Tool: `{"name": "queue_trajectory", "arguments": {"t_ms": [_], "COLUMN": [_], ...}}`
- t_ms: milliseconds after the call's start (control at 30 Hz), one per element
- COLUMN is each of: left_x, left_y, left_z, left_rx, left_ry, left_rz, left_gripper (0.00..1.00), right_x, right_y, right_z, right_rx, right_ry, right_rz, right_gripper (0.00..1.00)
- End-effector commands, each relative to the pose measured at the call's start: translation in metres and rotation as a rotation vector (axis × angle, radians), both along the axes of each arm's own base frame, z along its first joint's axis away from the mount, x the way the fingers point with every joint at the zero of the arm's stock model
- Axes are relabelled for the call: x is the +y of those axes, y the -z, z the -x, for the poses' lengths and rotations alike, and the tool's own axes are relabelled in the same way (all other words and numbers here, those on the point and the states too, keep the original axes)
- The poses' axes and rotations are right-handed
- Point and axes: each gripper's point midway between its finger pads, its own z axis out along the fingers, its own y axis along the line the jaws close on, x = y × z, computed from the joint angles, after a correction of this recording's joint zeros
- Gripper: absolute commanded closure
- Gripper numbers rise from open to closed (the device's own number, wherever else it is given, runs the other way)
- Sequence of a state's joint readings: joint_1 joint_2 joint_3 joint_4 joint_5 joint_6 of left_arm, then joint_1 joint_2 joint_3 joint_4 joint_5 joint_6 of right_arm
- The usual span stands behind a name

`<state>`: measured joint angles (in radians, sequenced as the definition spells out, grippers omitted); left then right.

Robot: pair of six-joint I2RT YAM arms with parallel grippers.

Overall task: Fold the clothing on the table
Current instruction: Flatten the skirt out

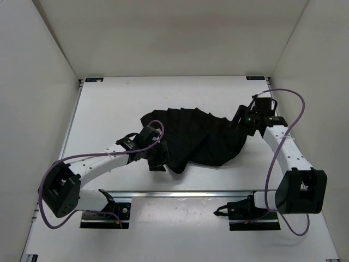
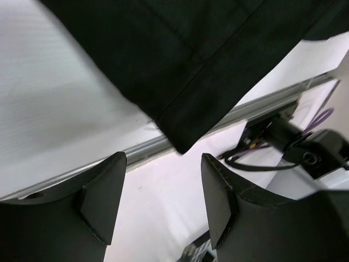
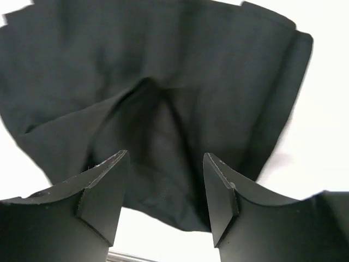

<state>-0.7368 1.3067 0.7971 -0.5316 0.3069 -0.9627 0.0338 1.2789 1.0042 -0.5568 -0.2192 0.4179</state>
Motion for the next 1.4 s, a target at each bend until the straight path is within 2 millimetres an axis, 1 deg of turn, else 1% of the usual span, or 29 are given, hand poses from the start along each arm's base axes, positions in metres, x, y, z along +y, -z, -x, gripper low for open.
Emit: {"name": "queue_trajectory", "arguments": {"t_ms": [0, 33, 67, 100, 133, 167, 267, 333, 467, 500, 533, 567, 600, 633, 700, 733, 767, 800, 833, 867, 900, 1000, 1067, 1133, 1200, 1233, 1300, 1333, 1367], "left_x": [-0.016, -0.020, -0.022, -0.024, -0.031, -0.033, -0.043, -0.044, -0.046, -0.045, -0.045, -0.045, -0.047, -0.050, -0.049, -0.051, -0.050, -0.048, -0.048, -0.043, -0.043, -0.041, -0.039, -0.037, -0.037, -0.038, -0.034, -0.035, -0.032], "left_y": [-0.008, -0.010, -0.006, 0.001, 0.000, 0.005, 0.016, 0.026, 0.035, 0.042, 0.044, 0.046, 0.047, 0.048, 0.049, 0.048, 0.046, 0.049, 0.045, 0.047, 0.049, 0.048, 0.047, 0.049, 0.051, 0.050, 0.053, 0.050, 0.049], "left_z": [-0.022, -0.022, -0.024, -0.020, -0.019, -0.016, -0.011, -0.008, -0.020, -0.022, -0.024, -0.028, -0.032, -0.032, -0.032, -0.033, -0.034, -0.033, -0.033, -0.037, -0.032, -0.034, -0.033, -0.032, -0.032, -0.030, -0.029, -0.030, -0.029], "left_rx": [-0.053, -0.057, -0.055, -0.029, -0.020, -0.004, 0.031, 0.046, 0.032, 0.036, 0.039, 0.042, 0.044, 0.048, 0.044, 0.041, 0.033, 0.036, 0.037, 0.034, 0.037, 0.024, 0.022, 0.027, 0.022, 0.025, 0.034, 0.033, 0.030], "left_ry": [-0.096, -0.107, -0.119, -0.132, -0.135, -0.132, -0.125, -0.128, -0.162, -0.172, -0.169, -0.178, -0.179, -0.169, -0.166, -0.162, -0.163, -0.162, -0.166, -0.180, -0.167, -0.173, -0.177, -0.178, -0.169, -0.171, -0.176, -0.179, -0.181], "left_rz": [0.051, 0.071, 0.081, 0.083, 0.105, 0.105, 0.091, 0.077, 0.078, 0.064, 0.069, 0.078, 0.085, 0.088, 0.073, 0.073, 0.076, 0.067, 0.078, 0.070, 0.063, 0.056, 0.066, 0.060, 0.055, 0.063, 0.057, 0.071, 0.073], "left_gripper": [0.32, 0.32, 0.32, 0.33, 0.26, 0.23, 0.22, 0.22, 0.23, 0.29, 0.34, 0.44, 0.56, 0.76, 1.00, 1.00, 1.00, 1.00, 1.00, 1.00, 1.00, 1.00, 1.00, 1.00, 1.00, 1.00, 1.00, 1.00, 1.00], "right_x": [-0.012, -0.013, -0.012, -0.011, -0.009, -0.006, 0.000, 0.007, 0.025, 0.030, 0.033, 0.037, 0.039, 0.044, 0.048, 0.049, 0.051, 0.054, 0.056, 0.053, 0.053, 0.047, 0.047, 0.052, 0.052, 0.056, 0.055, 0.059, 0.057], "right_y": [0.015, 0.018, 0.021, 0.023, 0.029, 0.032, 0.040, 0.044, 0.048, 0.054, 0.048, 0.053, 0.053, 0.052, 0.048, 0.050, 0.044, 0.041, 0.042, 0.040, 0.037, 0.036, 0.027, 0.027, 0.038, 0.038, 0.051, 0.052, 0.056], "right_z": [-0.006, -0.010, -0.016, -0.018, -0.024, -0.029, -0.039, -0.045, -0.063, -0.063, -0.066, -0.067, -0.069, -0.068, -0.072, -0.070, -0.072, -0.074, -0.074, -0.077, -0.078, -0.078, -0.075, -0.073, -0.073, -0.076, -0.074, -0.069, -0.065], "right_rx": [0.030, 0.031, 0.036, 0.041, 0.055, 0.063, 0.086, 0.088, 0.076, 0.091, 0.080, 0.095, 0.084, 0.082, 0.059, 0.071, 0.058, 0.045, 0.053, 0.051, 0.047, 0.049, 0.024, 0.039, 0.086, 0.088, 0.149, 0.174, 0.200], "right_ry": [-0.015, -0.012, -0.014, -0.009, -0.015, -0.026, -0.023, -0.042, -0.080, -0.092, -0.100, -0.103, -0.109, -0.126, -0.113, -0.106, -0.111, -0.116, -0.123, -0.109, -0.107, -0.061, -0.046, -0.073, -0.073, -0.095, -0.096, -0.111, -0.121], "right_rz": [0.042, 0.039, 0.033, 0.022, 0.015, -0.002, -0.037, -0.056, -0.166, -0.197, -0.227, -0.254, -0.263, -0.286, -0.321, -0.357, -0.369, -0.388, -0.389, -0.390, -0.387, -0.369, -0.351, -0.322, -0.267, -0.241, -0.212, -0.200, -0.181], "right_gripper": [0.46, 0.46, 0.46, 0.46, 0.46, 0.46, 0.46, 0.46, 0.41, 0.36, 0.36, 0.36, 0.35, 0.36, 0.35, 0.35, 0.35, 0.29, 0.28, 0.28, 0.29, 0.29, 0.28, 0.30, 0.30, 0.33, 0.62, 0.67, 0.86]}}
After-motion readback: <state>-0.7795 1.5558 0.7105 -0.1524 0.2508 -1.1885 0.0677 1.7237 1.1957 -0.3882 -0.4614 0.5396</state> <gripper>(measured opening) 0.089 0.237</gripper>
